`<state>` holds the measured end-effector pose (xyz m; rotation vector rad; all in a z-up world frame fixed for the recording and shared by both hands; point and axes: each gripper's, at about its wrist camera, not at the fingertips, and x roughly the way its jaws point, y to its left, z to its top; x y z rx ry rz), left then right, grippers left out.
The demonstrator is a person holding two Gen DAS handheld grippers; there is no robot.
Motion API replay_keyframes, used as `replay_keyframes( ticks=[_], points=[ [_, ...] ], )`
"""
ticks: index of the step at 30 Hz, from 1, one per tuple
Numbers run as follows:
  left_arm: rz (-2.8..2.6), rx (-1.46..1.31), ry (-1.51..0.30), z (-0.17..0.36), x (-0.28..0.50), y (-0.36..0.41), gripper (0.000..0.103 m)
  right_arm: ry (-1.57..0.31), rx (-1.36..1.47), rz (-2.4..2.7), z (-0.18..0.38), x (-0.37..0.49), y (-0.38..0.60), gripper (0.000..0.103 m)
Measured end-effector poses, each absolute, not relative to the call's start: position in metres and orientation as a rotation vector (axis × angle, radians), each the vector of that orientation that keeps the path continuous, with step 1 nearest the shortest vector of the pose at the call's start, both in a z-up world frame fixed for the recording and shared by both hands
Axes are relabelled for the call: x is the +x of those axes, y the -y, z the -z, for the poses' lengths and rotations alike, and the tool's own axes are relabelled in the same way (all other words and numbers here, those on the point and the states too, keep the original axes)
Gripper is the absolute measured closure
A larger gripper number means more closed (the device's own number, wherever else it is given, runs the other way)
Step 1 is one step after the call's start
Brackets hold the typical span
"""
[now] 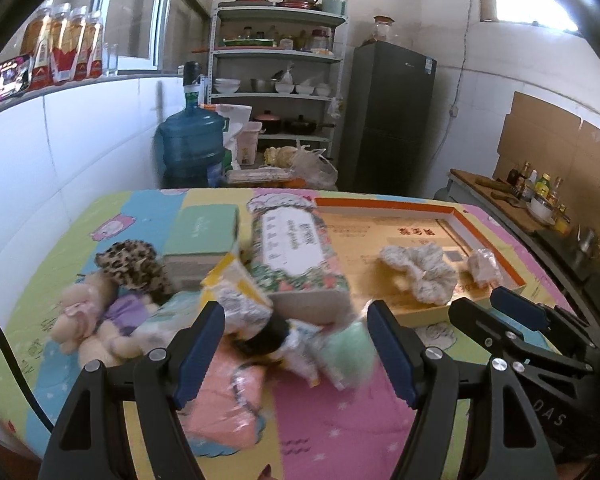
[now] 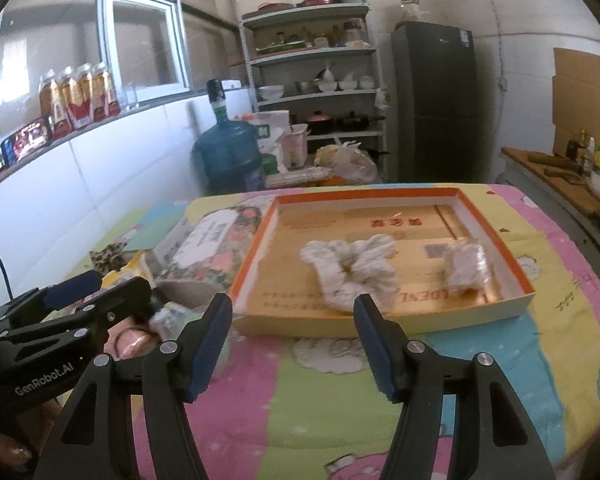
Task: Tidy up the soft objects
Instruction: 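Withdraw the left gripper from the box back toward the pile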
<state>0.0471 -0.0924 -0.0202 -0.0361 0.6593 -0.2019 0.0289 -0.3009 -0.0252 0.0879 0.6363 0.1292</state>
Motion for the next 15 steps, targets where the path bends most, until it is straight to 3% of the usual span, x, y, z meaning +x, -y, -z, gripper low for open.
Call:
replay_keyframes(
  ticks=[15],
  points=[
    [0.133, -0.112, -0.688, 0.044, 0.033, 0.004, 0.03, -0.704, 0.063, -0.171, 0.048, 0.022, 0.236, 0.038]
  ],
)
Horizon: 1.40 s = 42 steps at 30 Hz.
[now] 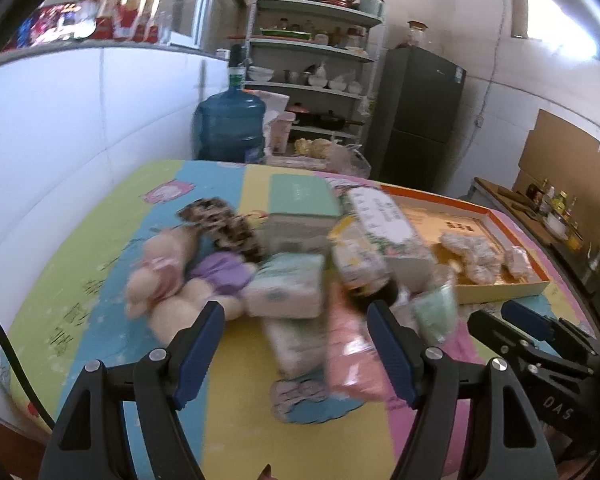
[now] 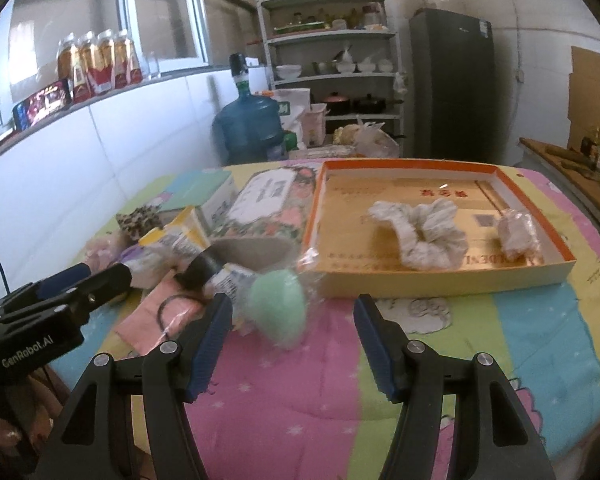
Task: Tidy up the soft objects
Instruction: 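Withdraw the left gripper from the box back toward the pile, then grasp the teddy bear in pink dress with the left gripper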
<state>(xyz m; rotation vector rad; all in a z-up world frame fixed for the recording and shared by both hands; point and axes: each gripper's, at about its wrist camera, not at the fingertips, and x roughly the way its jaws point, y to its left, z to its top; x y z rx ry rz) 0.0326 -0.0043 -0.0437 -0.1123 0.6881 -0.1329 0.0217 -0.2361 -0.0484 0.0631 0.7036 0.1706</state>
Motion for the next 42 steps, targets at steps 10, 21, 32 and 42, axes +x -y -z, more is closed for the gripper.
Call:
replay_keyframes(
  ticks=[10, 21, 32, 42],
  points=[
    [0.086, -0.153, -0.71, 0.062, 0.028, -0.042, 0.03, -0.742, 0.046, -0.25, 0.061, 0.022, 0.192, 0.038],
    [0.052, -0.207, -0.727, 0.071, 0.038, -0.078, 0.03, -0.739, 0.073, -0.31, 0.062, 0.035, 0.163, 0.038],
    [0.053, -0.223, -0.734, 0.072, 0.061, -0.102, 0.03, -0.771, 0.096, -0.324, 0.071, 0.049, 0.15, 0.038],
    [0.108, -0.203, -0.761, 0.066, 0.111, -0.106, 0.03, -0.781, 0.103, -0.308, 0.074, 0.055, 0.148, 0.038]
  ],
)
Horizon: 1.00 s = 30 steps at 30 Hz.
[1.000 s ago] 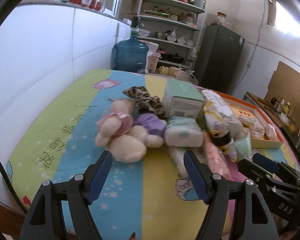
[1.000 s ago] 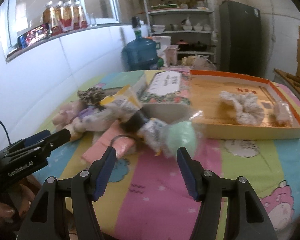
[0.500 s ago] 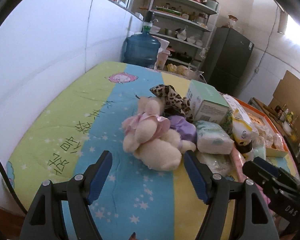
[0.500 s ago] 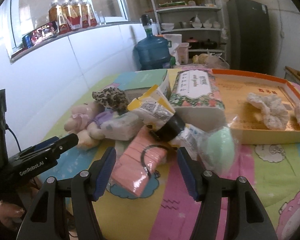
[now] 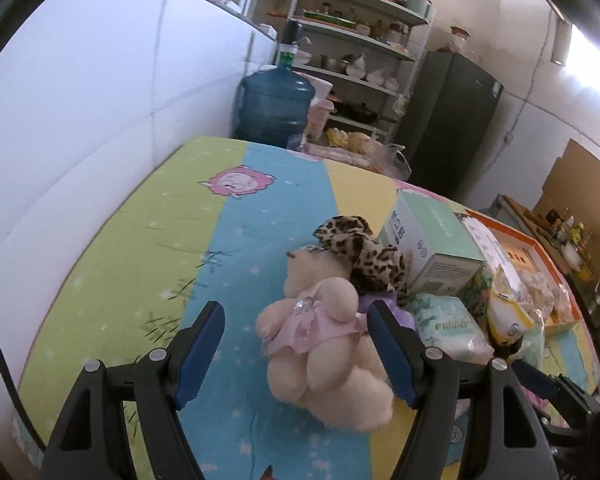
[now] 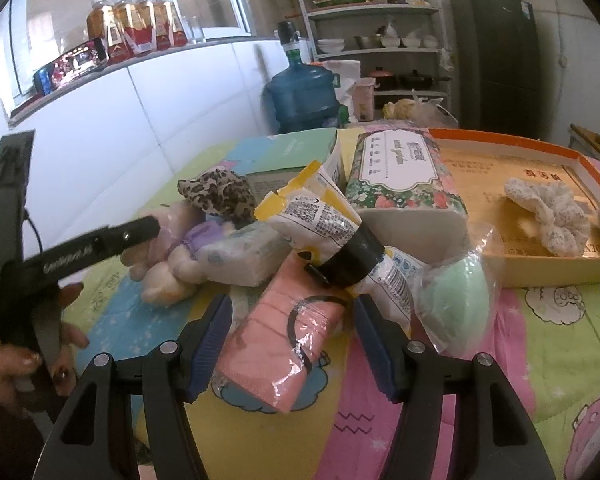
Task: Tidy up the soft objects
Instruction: 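Grasp the teddy bear in pink dress with the left gripper, then lift the teddy bear with the left gripper and carry it toward the box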
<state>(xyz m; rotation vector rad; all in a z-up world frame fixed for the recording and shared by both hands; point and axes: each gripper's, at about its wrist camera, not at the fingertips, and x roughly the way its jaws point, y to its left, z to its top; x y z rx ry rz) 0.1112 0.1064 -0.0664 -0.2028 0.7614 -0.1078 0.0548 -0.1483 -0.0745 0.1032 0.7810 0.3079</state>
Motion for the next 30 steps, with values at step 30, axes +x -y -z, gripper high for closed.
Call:
replay_keyframes(
  ticks=[30],
  points=[
    [0.165, -0.241, -0.817, 0.095, 0.127, -0.108, 0.066, -0.827, 0.15, -0.332, 0.087, 0.054, 0.152, 0.054]
  ],
)
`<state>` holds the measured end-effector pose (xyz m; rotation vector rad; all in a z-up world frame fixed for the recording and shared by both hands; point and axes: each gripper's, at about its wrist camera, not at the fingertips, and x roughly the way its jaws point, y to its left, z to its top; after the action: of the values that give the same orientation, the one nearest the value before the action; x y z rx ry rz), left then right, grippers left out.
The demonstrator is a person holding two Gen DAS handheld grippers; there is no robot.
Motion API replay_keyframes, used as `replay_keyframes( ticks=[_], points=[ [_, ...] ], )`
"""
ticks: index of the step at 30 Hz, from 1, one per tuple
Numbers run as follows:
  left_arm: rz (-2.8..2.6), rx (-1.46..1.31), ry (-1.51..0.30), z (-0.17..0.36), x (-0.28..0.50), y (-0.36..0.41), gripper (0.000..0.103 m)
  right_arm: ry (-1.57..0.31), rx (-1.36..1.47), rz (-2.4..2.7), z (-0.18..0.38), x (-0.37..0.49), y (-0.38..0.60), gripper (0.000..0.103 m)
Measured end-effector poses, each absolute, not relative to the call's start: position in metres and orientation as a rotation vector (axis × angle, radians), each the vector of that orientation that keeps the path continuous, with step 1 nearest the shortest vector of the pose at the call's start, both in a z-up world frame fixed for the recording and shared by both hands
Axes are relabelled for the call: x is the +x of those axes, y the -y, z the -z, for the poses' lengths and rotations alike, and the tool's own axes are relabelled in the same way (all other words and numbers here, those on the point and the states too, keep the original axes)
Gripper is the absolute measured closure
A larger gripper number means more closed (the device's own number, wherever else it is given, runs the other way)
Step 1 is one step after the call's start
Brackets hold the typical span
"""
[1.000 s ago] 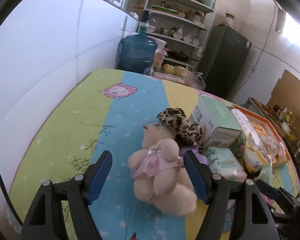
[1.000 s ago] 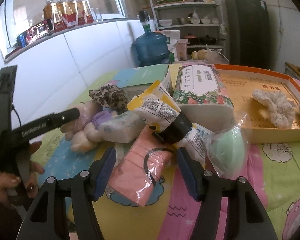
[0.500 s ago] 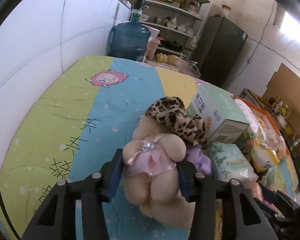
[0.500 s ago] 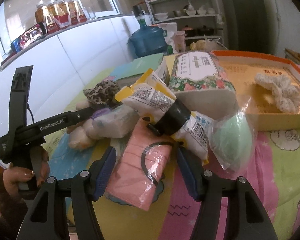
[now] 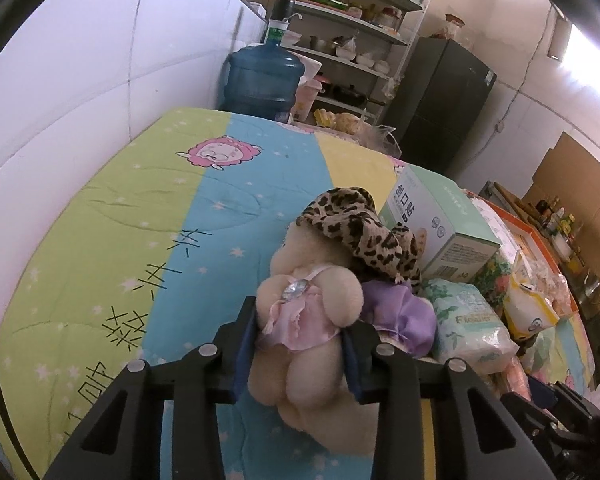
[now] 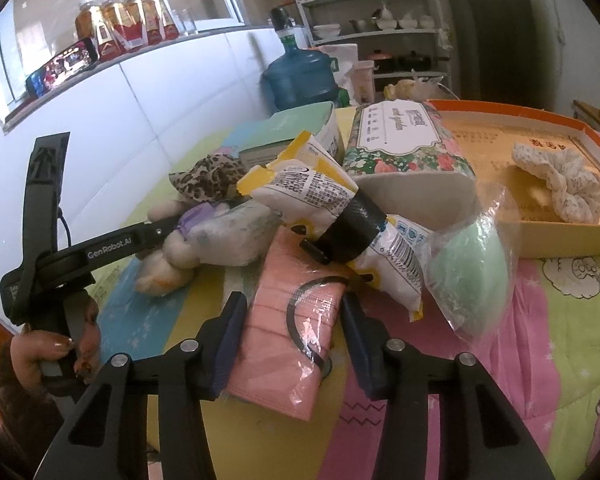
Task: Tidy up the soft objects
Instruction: 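Lift the teddy bear with the left gripper and carry it toward the box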
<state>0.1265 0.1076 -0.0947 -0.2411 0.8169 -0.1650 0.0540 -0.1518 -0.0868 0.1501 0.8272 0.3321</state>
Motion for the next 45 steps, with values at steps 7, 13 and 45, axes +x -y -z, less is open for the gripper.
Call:
replay_keyframes(
  ticks=[7, 13, 45],
  points=[
    [0.159, -0.263, -0.797, 0.087, 0.117, -0.112, 0.067, -0.801, 0.131, -0.341, 0.079, 0.045, 0.148, 0.055],
    [0.158, -0.28, -0.75, 0.07, 0.102, -0.117, 0.067, -0.767, 0.114, -0.36, 0.067, 0.035, 0.142, 0.055],
    [0.234, -0.226, -0.679, 0.028, 0.051, -0.084, 0.067, -0.656, 0.096, -0.373, 0.034, -0.001, 0.15, 0.056]
  ],
)
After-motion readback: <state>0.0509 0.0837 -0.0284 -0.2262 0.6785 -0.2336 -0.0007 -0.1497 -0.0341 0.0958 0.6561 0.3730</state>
